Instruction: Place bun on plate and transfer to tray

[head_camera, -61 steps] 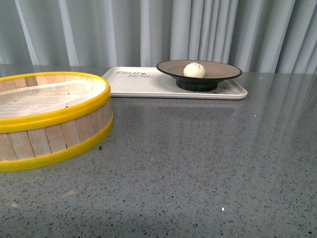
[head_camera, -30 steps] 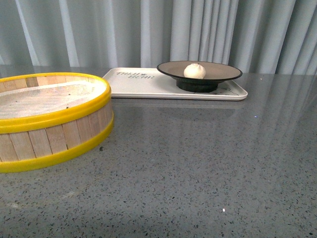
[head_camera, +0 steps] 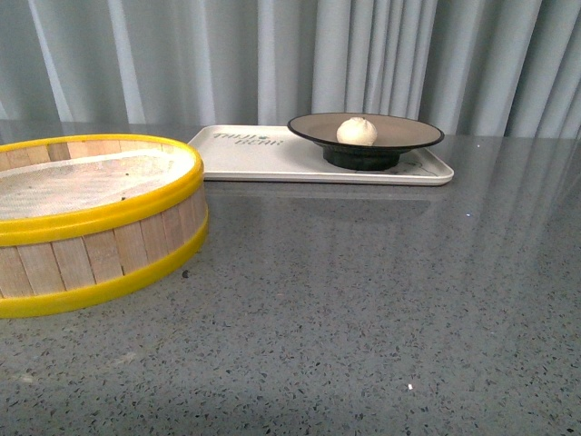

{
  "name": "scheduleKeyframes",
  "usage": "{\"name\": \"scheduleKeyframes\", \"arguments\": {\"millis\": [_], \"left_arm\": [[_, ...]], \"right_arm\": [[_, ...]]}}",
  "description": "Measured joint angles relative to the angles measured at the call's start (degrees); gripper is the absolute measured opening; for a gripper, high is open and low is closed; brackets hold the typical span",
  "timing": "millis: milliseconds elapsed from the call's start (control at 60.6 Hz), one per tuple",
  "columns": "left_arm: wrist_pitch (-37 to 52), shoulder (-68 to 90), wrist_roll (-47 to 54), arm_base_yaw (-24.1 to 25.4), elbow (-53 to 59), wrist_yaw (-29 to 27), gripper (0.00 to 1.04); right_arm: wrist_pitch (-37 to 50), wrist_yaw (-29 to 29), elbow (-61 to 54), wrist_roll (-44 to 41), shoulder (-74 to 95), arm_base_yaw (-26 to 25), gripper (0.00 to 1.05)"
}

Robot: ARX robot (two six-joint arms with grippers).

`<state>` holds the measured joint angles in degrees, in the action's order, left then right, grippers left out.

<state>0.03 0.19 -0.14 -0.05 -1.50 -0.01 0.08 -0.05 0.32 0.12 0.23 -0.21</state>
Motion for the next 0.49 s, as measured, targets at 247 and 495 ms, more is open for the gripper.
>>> {"name": "scheduleKeyframes", "arguments": {"millis": [247,495], "left_arm": [[0.0,0.0,0.0,0.0,0.0,0.0,0.98],[0.0,0.0,0.0,0.0,0.0,0.0,0.98]], "right_arm": [[0.0,0.0,0.0,0.0,0.0,0.0,0.96],[0.0,0.0,0.0,0.0,0.0,0.0,0.96]]}}
